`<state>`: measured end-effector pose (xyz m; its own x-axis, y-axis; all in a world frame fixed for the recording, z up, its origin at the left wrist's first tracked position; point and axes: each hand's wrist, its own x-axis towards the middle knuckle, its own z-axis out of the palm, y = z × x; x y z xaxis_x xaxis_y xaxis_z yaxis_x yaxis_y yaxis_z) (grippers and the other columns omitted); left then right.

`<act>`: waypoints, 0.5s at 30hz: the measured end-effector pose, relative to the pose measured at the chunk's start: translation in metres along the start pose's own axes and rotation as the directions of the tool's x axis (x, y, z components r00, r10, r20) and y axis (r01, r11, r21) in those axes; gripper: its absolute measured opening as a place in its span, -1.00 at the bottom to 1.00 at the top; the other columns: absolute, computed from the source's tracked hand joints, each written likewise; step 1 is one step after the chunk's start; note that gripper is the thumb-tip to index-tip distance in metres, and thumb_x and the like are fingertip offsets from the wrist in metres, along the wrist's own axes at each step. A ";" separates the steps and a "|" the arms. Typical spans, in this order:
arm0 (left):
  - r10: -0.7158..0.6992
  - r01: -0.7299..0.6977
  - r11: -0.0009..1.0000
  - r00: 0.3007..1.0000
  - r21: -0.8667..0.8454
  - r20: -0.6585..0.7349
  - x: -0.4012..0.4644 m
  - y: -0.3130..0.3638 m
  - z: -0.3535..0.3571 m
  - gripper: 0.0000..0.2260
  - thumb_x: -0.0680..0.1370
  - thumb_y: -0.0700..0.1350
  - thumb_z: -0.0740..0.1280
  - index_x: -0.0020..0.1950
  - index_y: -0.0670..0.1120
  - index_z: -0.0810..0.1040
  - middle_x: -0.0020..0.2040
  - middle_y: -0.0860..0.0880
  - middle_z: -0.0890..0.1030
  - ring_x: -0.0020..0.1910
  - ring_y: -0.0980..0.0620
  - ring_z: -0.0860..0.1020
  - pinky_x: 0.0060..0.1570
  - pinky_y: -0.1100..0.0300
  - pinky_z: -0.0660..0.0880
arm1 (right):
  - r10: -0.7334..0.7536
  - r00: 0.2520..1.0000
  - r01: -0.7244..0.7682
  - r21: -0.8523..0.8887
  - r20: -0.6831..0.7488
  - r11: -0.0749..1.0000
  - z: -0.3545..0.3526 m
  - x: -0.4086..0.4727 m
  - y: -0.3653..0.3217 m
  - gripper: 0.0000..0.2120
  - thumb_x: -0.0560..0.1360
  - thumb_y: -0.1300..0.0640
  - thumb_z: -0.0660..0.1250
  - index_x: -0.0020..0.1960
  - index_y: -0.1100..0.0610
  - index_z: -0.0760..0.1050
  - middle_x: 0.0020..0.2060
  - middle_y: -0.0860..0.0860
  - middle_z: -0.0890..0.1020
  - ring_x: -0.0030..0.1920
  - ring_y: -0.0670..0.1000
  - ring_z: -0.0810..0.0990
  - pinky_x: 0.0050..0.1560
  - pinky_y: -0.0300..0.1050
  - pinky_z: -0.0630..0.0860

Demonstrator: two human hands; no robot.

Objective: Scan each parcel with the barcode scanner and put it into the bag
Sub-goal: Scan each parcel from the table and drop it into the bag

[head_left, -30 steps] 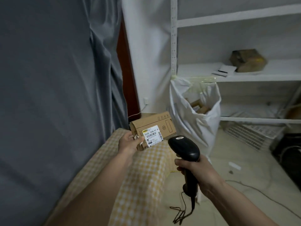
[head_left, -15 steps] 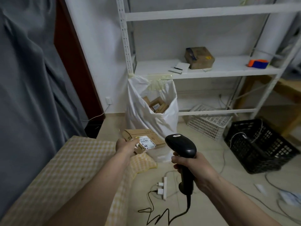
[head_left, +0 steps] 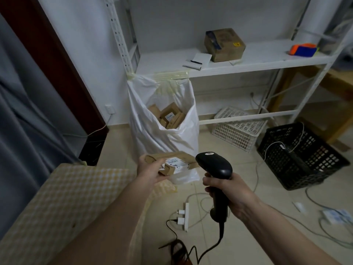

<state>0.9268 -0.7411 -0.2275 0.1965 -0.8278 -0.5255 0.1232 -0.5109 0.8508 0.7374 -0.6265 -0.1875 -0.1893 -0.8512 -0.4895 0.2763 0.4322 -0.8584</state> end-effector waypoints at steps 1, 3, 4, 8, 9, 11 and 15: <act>0.001 -0.002 1.000 1.000 -0.010 0.000 0.012 0.006 0.006 -0.58 0.45 -0.32 0.42 0.28 -0.19 0.41 0.19 -0.29 0.54 -0.06 -0.26 0.63 -0.51 0.09 0.56 | -0.003 1.000 0.003 0.005 -0.004 1.000 0.001 0.012 -0.006 -0.76 0.36 0.36 0.46 0.02 0.36 0.56 -0.26 0.15 0.59 -0.26 0.09 0.54 -0.14 -0.02 0.46; 0.004 -0.004 0.999 1.000 -0.046 -0.011 0.037 0.019 0.018 -0.61 0.47 -0.33 0.41 0.27 -0.24 0.42 0.15 -0.33 0.56 -0.04 -0.27 0.63 -0.53 0.09 0.55 | -0.009 1.000 0.009 0.012 -0.018 1.000 0.005 0.038 -0.020 -0.76 0.37 0.37 0.46 0.02 0.35 0.56 -0.25 0.14 0.59 -0.27 0.08 0.55 -0.17 -0.04 0.47; 0.005 -0.007 0.998 1.000 -0.063 -0.019 0.049 0.028 0.023 -0.61 0.48 -0.32 0.40 0.28 -0.25 0.42 0.13 -0.33 0.57 -0.04 -0.26 0.63 -0.54 0.11 0.55 | -0.013 1.000 0.013 0.011 -0.028 1.000 0.008 0.051 -0.027 -0.76 0.37 0.36 0.46 0.02 0.35 0.57 -0.24 0.14 0.59 -0.27 0.08 0.55 -0.18 -0.05 0.47; 0.049 -0.054 0.995 0.997 -0.089 -0.061 0.098 0.064 0.039 -0.62 0.50 -0.25 0.42 0.27 -0.24 0.41 0.09 -0.30 0.60 -0.13 -0.17 0.65 -0.54 0.19 0.54 | -0.028 0.998 0.028 -0.009 -0.051 1.000 0.028 0.105 -0.062 -0.77 0.36 0.37 0.46 0.01 0.35 0.57 -0.23 0.15 0.60 -0.27 0.08 0.54 -0.17 -0.04 0.46; 0.062 -0.068 0.994 0.996 -0.085 -0.069 0.111 0.073 0.042 -0.63 0.51 -0.23 0.42 0.26 -0.25 0.41 0.07 -0.28 0.61 -0.19 -0.14 0.65 -0.54 0.21 0.54 | -0.036 0.998 0.035 -0.010 -0.050 0.999 0.034 0.119 -0.070 -0.77 0.36 0.37 0.46 0.00 0.35 0.57 -0.24 0.15 0.59 -0.27 0.09 0.54 -0.16 -0.03 0.45; 0.073 -0.080 0.994 0.994 -0.079 -0.080 0.138 0.090 0.047 -0.64 0.51 -0.19 0.42 0.24 -0.25 0.42 0.02 -0.26 0.63 -0.30 -0.07 0.63 -0.55 0.23 0.52 | -0.044 0.998 0.044 0.002 -0.047 0.999 0.045 0.144 -0.084 -0.79 0.36 0.38 0.46 -0.01 0.35 0.57 -0.25 0.15 0.58 -0.27 0.09 0.53 -0.14 -0.02 0.44; 0.049 -0.054 0.998 0.992 -0.044 -0.120 0.185 0.113 0.055 -0.64 0.52 -0.17 0.41 0.24 -0.29 0.43 -0.19 -0.19 0.62 -0.50 0.03 0.59 -0.57 0.26 0.50 | -0.006 1.000 0.007 0.035 -0.022 0.999 0.059 0.188 -0.098 -0.79 0.35 0.38 0.47 -0.03 0.32 0.57 -0.27 0.12 0.58 -0.29 0.08 0.53 -0.15 -0.02 0.45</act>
<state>0.9236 -0.9647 -0.2284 0.3176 -0.8179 -0.4798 0.1548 -0.4545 0.8772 0.7304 -0.8468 -0.1862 -0.2117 -0.8471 -0.4875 0.3075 0.4157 -0.8559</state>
